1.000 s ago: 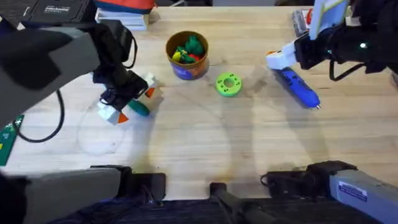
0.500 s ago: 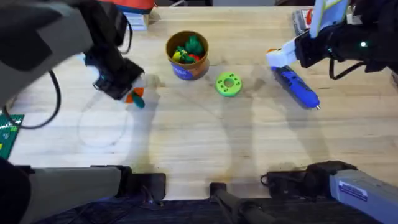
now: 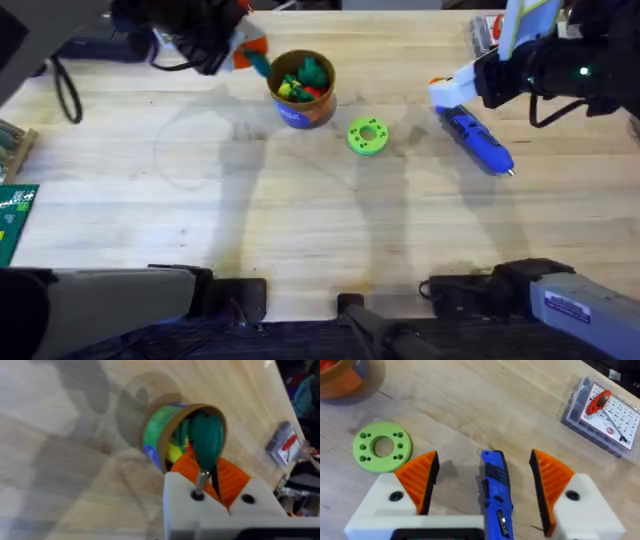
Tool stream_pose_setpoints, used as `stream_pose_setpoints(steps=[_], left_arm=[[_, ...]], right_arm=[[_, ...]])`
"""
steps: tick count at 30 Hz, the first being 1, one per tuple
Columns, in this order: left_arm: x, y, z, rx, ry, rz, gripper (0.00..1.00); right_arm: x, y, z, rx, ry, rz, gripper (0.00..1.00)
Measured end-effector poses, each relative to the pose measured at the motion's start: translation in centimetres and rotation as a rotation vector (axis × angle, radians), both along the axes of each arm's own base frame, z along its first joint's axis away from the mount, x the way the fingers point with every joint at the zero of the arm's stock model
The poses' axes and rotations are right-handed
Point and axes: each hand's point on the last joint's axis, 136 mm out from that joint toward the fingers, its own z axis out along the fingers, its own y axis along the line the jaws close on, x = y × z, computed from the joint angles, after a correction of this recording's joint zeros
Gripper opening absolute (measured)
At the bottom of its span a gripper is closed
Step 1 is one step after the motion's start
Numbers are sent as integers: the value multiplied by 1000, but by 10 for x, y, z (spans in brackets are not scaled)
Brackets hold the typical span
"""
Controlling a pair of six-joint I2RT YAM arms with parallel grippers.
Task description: Pick up the gripper from the table and insert it into the empty holder that is missing its gripper. Then pick up a screw, insert it into the mounting hole, and use the screwdriver to tighten it. Finally, clean up the table by picking up the vegetable and placing it into the bucket.
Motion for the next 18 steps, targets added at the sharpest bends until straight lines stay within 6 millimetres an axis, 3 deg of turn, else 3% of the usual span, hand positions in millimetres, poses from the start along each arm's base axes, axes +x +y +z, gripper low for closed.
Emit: stream_pose_setpoints(steps=[5, 10, 12, 16, 18], left_arm=[[12, -34, 5, -13, -74, -84, 20], [18, -50, -14, -2, -47, -117, 23], [20, -50, -25, 7, -23, -121, 162], [22, -51, -50, 12, 44, -117, 740], [23, -51, -51, 11, 44, -119, 789]], right_arm=[[0, 0, 0, 0, 0, 0, 994], [0, 0, 0, 0, 0, 0, 994], [0, 0, 0, 0, 0, 0, 994], [0, 0, 0, 0, 0, 0, 994], [0, 0, 0, 0, 0, 0, 994]])
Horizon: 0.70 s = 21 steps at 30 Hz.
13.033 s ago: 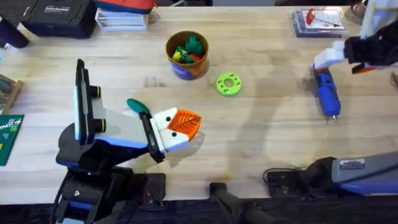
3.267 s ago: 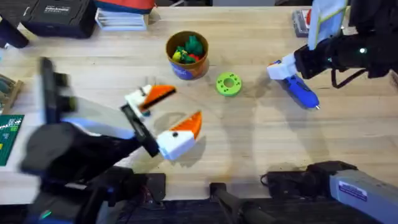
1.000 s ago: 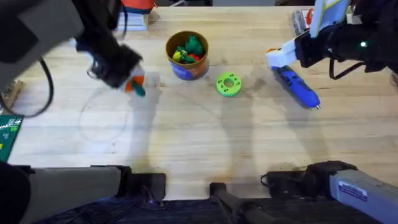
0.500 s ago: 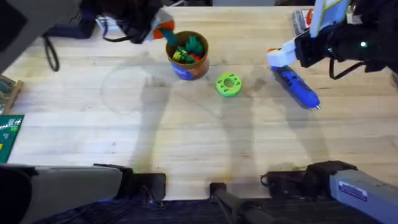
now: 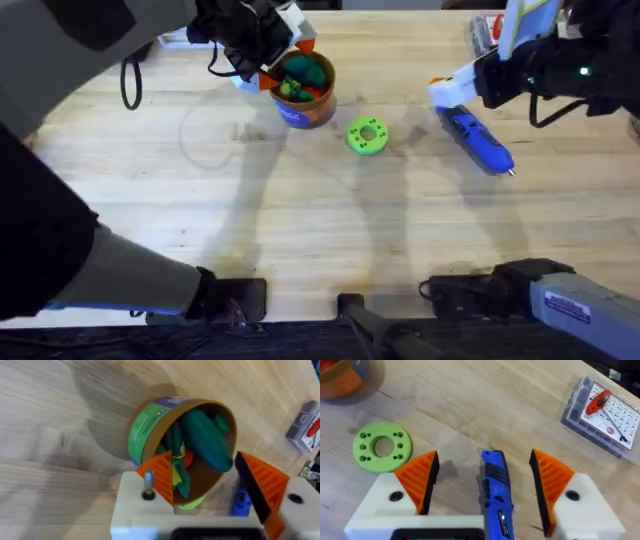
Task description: Pick up the gripper from the table and insert it into the empty holder that is missing its gripper. Then pick up a screw, insert it into the mounting hole, and use the screwdriver to tighten it. Finally, clean up the table by picking up the vegetable and placing it into the bucket.
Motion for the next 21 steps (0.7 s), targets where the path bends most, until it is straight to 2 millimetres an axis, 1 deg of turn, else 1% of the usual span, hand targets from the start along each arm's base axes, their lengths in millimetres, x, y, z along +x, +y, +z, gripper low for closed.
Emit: stream_pose_setpoints(steps=[1, 2, 3, 7, 8, 11, 14, 15, 17, 18, 21], left_arm=[[0, 0, 0, 1, -2, -2, 798], [0, 0, 1, 2, -6, -10, 867], [1, -1, 3, 3, -13, -19, 903], [-2, -1, 12, 26, -13, -65, 920], [-8, 1, 29, 56, -26, -124, 919], [-21, 3, 53, 98, -59, -212, 920], [-44, 9, 81, 159, -109, -342, 922], [-76, 15, 97, 223, -136, -491, 922], [-95, 19, 102, 258, -141, -587, 922], [-122, 26, 102, 314, -143, -762, 922], [-126, 28, 100, 347, -152, -832, 922]], right_arm=[[0, 0, 0, 0, 0, 0, 994], [0, 0, 0, 0, -1, 0, 994], [0, 0, 0, 0, -2, 0, 994], [1, 0, 1, 0, -3, 0, 994], [0, 0, 0, 0, 2, 0, 994], [-11, -1, -2, -2, 32, -1, 994], [-26, -2, 7, -1, 50, -3, 994], [-36, -3, 31, 16, 17, -17, 994], [-42, -4, 47, 27, -18, -24, 994], [-57, -5, 66, 55, -66, -43, 993], [-63, -6, 71, 80, -79, -63, 994]])
